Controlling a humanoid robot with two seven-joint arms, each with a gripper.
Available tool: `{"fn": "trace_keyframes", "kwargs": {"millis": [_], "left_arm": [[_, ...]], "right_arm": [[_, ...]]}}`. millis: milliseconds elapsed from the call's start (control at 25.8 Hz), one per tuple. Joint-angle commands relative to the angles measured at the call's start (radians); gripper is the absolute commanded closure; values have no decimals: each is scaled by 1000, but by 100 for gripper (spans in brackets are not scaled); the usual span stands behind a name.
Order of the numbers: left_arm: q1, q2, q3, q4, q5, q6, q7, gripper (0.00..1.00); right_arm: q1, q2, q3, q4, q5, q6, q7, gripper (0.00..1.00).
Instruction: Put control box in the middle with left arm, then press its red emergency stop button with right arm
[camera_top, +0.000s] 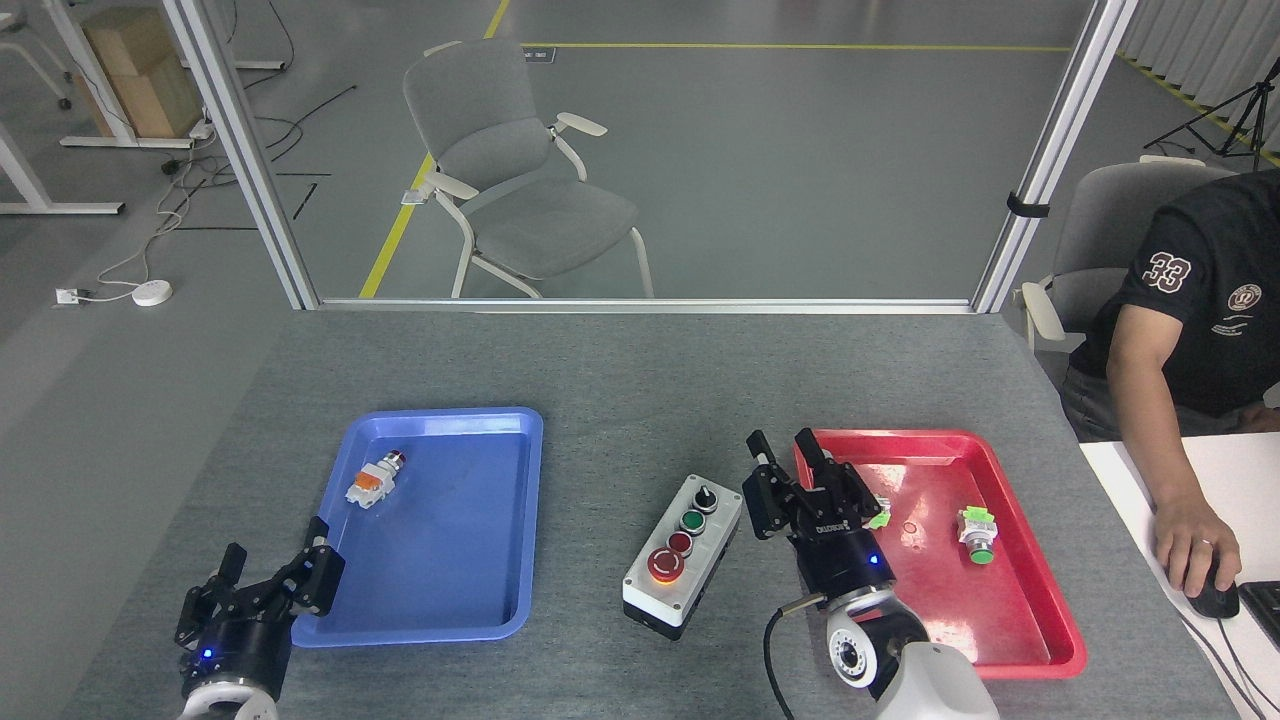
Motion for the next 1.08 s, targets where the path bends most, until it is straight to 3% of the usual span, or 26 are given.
{"fn": "trace_keyframes", "kwargs": {"millis": [0,155,387,1046], "left_arm": [[0,0,0,0,0,0,-1,1],[0,0,0,0,0,0,-1,1],[0,0,0,0,0,0,-1,1],[0,0,0,-1,0,0,-1,1]], "right_arm": [[8,-2,-28,-5,2,135,-10,2],[54,-2,-28,-40,5,300,-7,2],[163,-19,-32,-114,10,366,-7,2],[176,-76,-92,-124,8,336,-9,2]]}}
